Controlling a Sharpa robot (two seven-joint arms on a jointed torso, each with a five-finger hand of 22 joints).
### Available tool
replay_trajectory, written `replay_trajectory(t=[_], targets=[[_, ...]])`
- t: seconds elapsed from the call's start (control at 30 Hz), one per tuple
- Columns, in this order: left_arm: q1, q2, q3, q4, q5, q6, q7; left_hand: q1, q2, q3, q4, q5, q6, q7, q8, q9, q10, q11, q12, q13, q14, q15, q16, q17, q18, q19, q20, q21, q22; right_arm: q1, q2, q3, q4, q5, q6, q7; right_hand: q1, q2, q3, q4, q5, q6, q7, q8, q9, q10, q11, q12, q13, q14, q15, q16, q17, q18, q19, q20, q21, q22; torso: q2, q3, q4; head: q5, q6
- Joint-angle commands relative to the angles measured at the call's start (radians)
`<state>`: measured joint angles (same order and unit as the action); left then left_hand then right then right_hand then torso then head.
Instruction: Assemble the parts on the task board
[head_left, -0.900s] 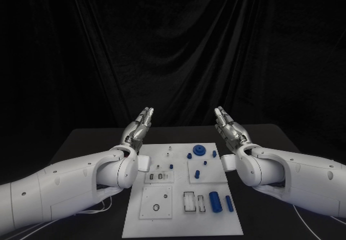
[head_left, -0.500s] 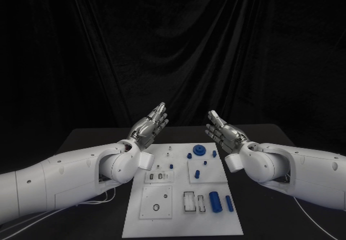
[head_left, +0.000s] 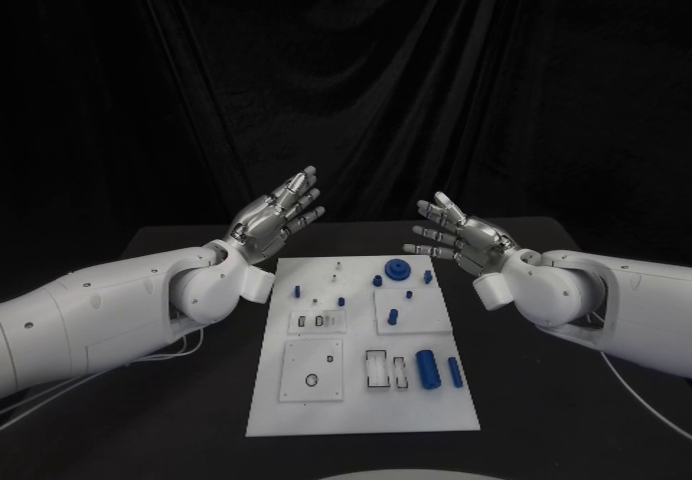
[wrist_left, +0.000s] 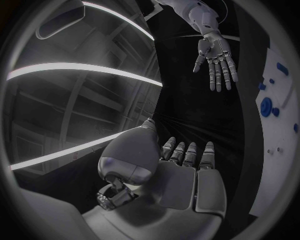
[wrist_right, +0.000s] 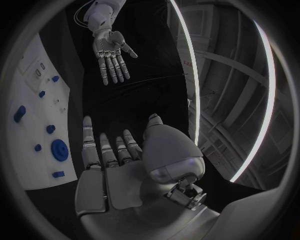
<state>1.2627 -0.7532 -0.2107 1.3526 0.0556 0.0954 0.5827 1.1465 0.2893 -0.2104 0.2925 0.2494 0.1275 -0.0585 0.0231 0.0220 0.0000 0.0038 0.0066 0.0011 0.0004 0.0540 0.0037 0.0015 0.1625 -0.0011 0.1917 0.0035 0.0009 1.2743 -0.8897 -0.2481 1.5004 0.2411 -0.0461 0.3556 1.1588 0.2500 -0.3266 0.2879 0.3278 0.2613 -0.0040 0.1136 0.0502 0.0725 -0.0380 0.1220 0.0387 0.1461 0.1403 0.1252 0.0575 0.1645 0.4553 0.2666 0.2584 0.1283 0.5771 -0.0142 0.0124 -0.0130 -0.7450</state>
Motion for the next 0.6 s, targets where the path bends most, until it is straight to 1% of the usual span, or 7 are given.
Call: replay_trajectory(t=[0.03,0.07,0.17,0.27,0.4,0.43,0.6], targets=[[0.001,-0.001,0.000,0.004,-0.116,0.045,0.070,0.019,-0.002,-0.009,0.000,0.008,0.023,0.007,0.005,0.002,0.000,0.009,-0.007,-0.001,0.000,0.004,-0.004,-0.001,0.019,0.001,0.004,-0.004,-0.001,0.011,-0.007,0.001,0.017,-0.123,-0.027,0.004,0.089,-0.018,0.023,-0.002,0.106,0.119,0.063,0.076,0.019,0.153,0.086,0.188,0.044,0.390,0.051,0.245,0.084,0.017,0.263,0.016,0.121,0.046,0.014,-0.0024,0.0041,0.003,-0.038],[0.001,-0.006,0.000,0.003,-0.132,0.037,0.079,0.021,-0.001,-0.011,0.000,0.010,0.025,0.010,0.005,0.003,0.000,0.009,-0.007,-0.001,0.000,0.006,-0.004,-0.001,0.019,0.001,0.004,-0.004,-0.001,0.014,-0.013,0.001,0.020,-0.149,-0.039,0.003,0.126,-0.029,0.030,-0.004,0.123,0.160,0.080,0.104,0.023,0.218,0.118,0.263,0.054,0.458,0.058,0.274,0.084,0.014,0.309,0.019,0.133,0.047,0.017,-0.0035,0.0045,0.007,-0.046],[0.001,-0.023,0.000,0.005,-0.165,0.018,0.099,0.036,-0.001,-0.015,0.000,0.021,0.038,0.015,0.006,0.004,0.004,0.013,-0.005,0.001,0.000,0.007,-0.004,-0.001,0.019,0.001,0.001,-0.004,-0.001,0.024,-0.031,0.001,0.026,-0.206,-0.061,0.000,0.199,-0.050,0.044,-0.011,0.146,0.215,0.096,0.143,0.025,0.272,0.154,0.341,0.047,0.540,0.053,0.298,0.073,0.011,0.350,0.019,0.132,0.038,0.021,-0.0059,0.0077,0.011,-0.068],[0.001,-0.045,0.000,0.017,-0.182,-0.001,0.113,0.055,-0.002,-0.018,0.000,0.032,0.058,0.028,0.009,0.006,0.011,0.015,-0.003,0.003,0.000,0.010,-0.004,-0.001,0.019,0.001,0.003,-0.004,-0.001,0.033,-0.049,0.001,0.033,-0.238,-0.079,-0.006,0.249,-0.058,0.058,-0.021,0.168,0.233,0.102,0.157,0.022,0.278,0.165,0.362,0.035,0.562,0.048,0.296,0.061,0.013,0.368,0.017,0.126,0.030,0.027,-0.0083,0.0119,0.012,-0.089],[0.001,-0.082,0.000,0.045,-0.193,-0.030,0.134,0.070,-0.003,-0.023,0.000,0.044,0.070,0.029,0.009,0.007,0.018,0.020,-0.001,0.005,0.000,0.016,-0.004,-0.001,0.020,0.005,0.006,0.000,0.002,0.049,-0.071,0.001,0.045,-0.266,-0.104,-0.018,0.346,-0.074,0.087,-0.073,0.205,0.277,0.109,0.184,0.020,0.301,0.175,0.397,0.028,0.620,0.030,0.306,0.050,0.019,0.418,0.004,0.131,0.024,0.045,-0.0130,0.0163,0.013,-0.115],[0.001,-0.095,0.000,0.055,-0.195,-0.039,0.140,0.080,-0.003,-0.025,0.000,0.049,0.075,0.030,0.009,0.007,0.025,0.023,0.001,0.006,0.000,0.021,-0.004,-0.001,0.020,0.007,0.006,0.002,0.003,0.054,-0.078,0.001,0.049,-0.275,-0.112,-0.023,0.361,-0.076,0.091,-0.083,0.208,0.291,0.111,0.192,0.021,0.312,0.176,0.405,0.028,0.640,0.023,0.314,0.051,0.020,0.434,-0.003,0.138,0.026,0.047,-0.0131,0.0170,0.014,-0.128],[0.002,-0.144,0.000,0.091,-0.199,-0.069,0.165,0.094,-0.003,-0.033,0.000,0.061,0.093,0.034,0.010,0.009,0.045,0.032,0.005,0.011,0.020,0.033,0.006,0.007,0.019,0.014,0.009,0.008,0.007,0.075,-0.110,0.001,0.076,-0.330,-0.144,-0.051,0.420,-0.087,0.109,-0.135,0.214,0.319,0.114,0.204,0.020,0.371,0.180,0.432,0.026,0.730,-0.016,0.342,0.054,0.020,0.508,-0.042,0.181,0.044,0.077,-0.0171,0.0263,0.009,-0.128]])
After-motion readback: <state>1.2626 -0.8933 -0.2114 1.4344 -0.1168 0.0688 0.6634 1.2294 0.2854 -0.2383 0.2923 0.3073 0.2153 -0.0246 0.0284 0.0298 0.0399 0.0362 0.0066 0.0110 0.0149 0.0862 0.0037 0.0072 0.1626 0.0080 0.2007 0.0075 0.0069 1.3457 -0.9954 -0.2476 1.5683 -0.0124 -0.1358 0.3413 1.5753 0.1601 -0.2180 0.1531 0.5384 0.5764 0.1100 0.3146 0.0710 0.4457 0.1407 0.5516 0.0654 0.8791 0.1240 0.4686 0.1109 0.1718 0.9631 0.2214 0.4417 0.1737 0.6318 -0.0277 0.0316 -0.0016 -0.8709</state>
